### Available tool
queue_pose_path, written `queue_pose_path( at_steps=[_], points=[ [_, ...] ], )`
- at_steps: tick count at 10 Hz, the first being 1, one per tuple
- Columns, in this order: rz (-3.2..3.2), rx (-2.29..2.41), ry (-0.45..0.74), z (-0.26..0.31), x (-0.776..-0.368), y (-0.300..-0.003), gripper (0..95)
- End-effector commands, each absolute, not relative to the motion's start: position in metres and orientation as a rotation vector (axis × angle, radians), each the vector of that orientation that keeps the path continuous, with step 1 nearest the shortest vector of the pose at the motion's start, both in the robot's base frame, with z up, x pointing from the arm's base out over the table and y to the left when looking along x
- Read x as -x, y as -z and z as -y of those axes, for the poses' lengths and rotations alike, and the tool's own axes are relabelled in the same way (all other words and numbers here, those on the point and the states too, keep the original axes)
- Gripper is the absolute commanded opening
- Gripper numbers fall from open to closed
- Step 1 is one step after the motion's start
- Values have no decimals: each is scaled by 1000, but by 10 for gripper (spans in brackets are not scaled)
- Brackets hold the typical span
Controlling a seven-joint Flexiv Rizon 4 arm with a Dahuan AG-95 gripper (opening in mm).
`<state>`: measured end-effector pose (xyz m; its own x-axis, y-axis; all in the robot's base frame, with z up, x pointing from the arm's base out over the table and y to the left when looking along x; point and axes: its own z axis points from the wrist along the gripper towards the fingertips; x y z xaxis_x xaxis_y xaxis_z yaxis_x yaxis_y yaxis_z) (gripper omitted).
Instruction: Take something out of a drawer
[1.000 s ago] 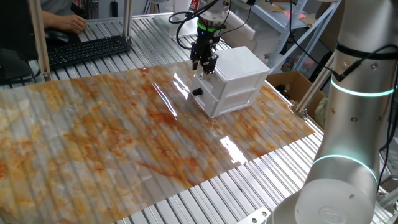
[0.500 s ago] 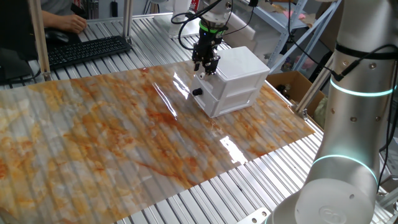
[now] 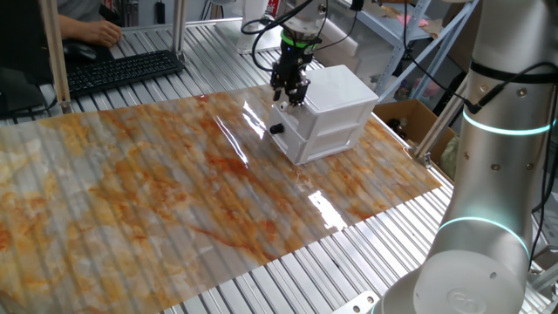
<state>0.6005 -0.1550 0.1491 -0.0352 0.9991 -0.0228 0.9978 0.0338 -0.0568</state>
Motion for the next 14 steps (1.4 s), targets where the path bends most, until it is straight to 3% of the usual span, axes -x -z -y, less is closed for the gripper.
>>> queue_pose_path(
  at_steps=[1, 3, 4, 5, 6, 8, 9, 14],
  points=[
    [2255, 2153, -90, 157, -599, -149, 570],
    [2258, 2147, -86, 158, -598, -148, 570],
    [2267, 2141, -89, 159, -598, -148, 380],
    [2282, 2127, -91, 159, -597, -148, 380],
    [2285, 2125, -91, 159, -597, -148, 190],
    [2305, 2107, -92, 160, -597, -148, 190],
    [2308, 2102, -90, 160, -597, -148, 0],
    [2290, 2134, -71, 159, -597, -147, 0]
  ],
)
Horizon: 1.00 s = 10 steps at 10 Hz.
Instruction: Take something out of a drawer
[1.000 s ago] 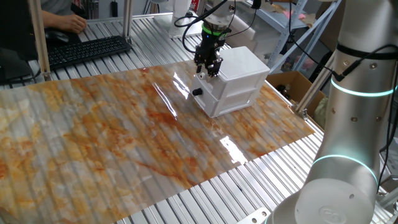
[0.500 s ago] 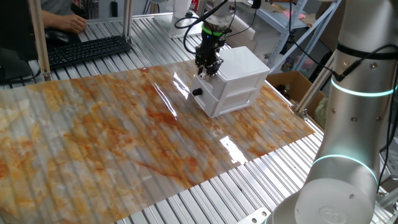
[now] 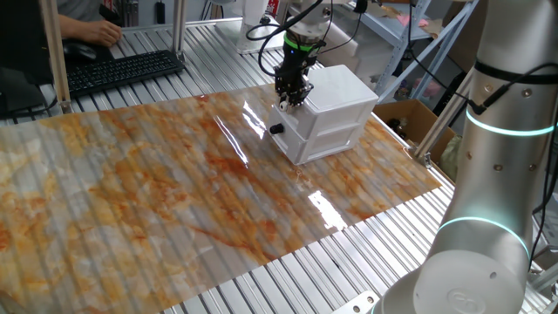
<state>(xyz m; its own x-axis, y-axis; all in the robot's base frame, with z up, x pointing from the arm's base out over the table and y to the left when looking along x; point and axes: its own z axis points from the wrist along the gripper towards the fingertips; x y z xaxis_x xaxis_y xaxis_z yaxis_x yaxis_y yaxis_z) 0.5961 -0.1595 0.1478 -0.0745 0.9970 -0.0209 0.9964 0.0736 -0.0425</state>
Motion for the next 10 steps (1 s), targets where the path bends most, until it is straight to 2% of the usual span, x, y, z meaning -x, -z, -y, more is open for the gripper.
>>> queue_pose_path(
  at_steps=[1, 10],
  points=[
    [2287, 2141, -66, 159, -597, -147, 0],
    [2272, 2158, -65, 153, -599, -147, 0]
  ],
)
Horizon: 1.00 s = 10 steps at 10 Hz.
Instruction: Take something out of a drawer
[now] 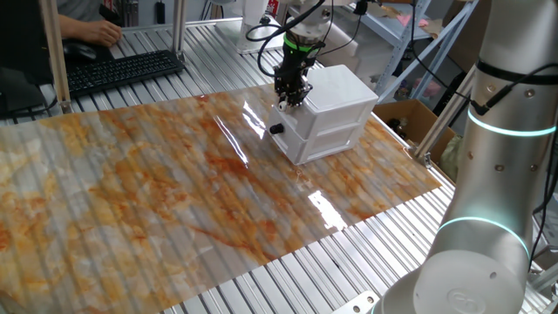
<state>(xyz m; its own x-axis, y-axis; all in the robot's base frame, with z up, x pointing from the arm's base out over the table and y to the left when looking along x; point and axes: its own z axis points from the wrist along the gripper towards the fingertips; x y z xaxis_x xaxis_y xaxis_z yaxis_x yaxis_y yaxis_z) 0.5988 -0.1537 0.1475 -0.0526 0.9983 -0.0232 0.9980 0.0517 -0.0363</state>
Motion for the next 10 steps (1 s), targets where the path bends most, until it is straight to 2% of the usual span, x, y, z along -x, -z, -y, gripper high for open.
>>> queue_pose_path(
  at_steps=[1, 10],
  points=[
    [2269, 2160, -66, 151, -600, -148, 0],
    [2302, 2150, -95, 124, -602, -148, 0]
  ],
)
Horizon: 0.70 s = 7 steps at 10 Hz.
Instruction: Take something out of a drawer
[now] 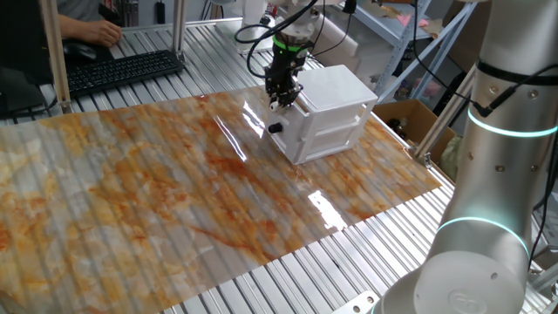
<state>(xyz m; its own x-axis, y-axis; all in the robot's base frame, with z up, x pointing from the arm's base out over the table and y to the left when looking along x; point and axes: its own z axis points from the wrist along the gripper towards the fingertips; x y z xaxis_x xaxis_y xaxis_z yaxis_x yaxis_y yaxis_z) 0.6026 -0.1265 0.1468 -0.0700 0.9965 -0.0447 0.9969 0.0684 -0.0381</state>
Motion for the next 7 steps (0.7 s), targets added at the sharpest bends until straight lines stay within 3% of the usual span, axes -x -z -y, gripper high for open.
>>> queue_pose_path(
  at_steps=[1, 7],
  points=[
    [-2292, -2132, 96, 120, -601, -150, 0],
    [-2283, -2130, 99, 100, -598, -150, 0]
  ],
)
